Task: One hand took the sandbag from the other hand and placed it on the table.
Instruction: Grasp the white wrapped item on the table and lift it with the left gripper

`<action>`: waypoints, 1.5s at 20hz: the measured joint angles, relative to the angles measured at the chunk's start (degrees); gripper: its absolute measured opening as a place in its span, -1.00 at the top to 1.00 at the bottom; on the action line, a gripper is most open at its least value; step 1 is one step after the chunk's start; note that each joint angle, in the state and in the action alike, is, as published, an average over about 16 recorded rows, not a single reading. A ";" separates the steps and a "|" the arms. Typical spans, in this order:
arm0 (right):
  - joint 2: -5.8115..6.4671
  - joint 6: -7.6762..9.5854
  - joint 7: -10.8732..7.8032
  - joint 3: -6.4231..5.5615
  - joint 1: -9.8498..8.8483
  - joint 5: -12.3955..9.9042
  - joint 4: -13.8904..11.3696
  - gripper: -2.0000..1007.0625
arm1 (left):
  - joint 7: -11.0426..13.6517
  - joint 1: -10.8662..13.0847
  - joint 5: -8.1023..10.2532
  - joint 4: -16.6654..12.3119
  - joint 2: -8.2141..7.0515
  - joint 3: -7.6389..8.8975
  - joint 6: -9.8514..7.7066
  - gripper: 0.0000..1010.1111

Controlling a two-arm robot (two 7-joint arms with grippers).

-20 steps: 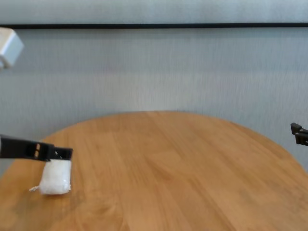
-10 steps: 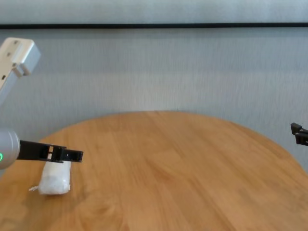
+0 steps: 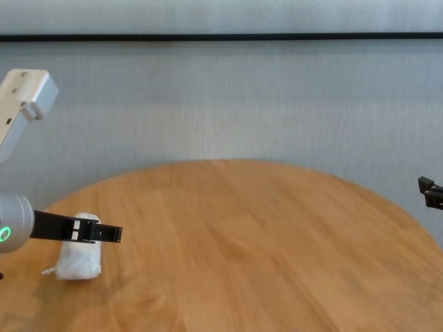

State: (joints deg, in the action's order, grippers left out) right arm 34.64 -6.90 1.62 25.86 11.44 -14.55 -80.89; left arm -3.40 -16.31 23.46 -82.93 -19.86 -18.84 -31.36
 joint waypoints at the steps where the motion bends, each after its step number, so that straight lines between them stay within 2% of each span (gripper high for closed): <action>1: 0.00 0.00 0.00 0.00 0.00 0.00 0.00 -0.99 | -0.08 -0.05 -0.05 0.12 0.18 0.07 -0.35 -0.98; 15: 0.00 0.00 0.00 0.00 0.00 0.00 0.00 -0.99 | -1.85 -0.82 -2.37 1.13 2.26 0.09 -4.70 -0.98; 22: 0.00 0.00 0.00 0.00 0.00 0.00 0.00 -0.99 | -2.23 -1.19 -3.54 2.32 3.34 0.10 -5.41 -0.98; 30: 0.00 0.00 0.00 0.00 0.00 0.00 0.00 -0.99 | -2.14 -1.39 -4.46 3.89 4.37 0.54 -5.37 -0.98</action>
State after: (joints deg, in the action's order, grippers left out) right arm 34.64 -6.90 1.62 25.86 11.44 -14.55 -80.89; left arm -5.54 -17.70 19.00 -79.04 -15.49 -18.31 -36.73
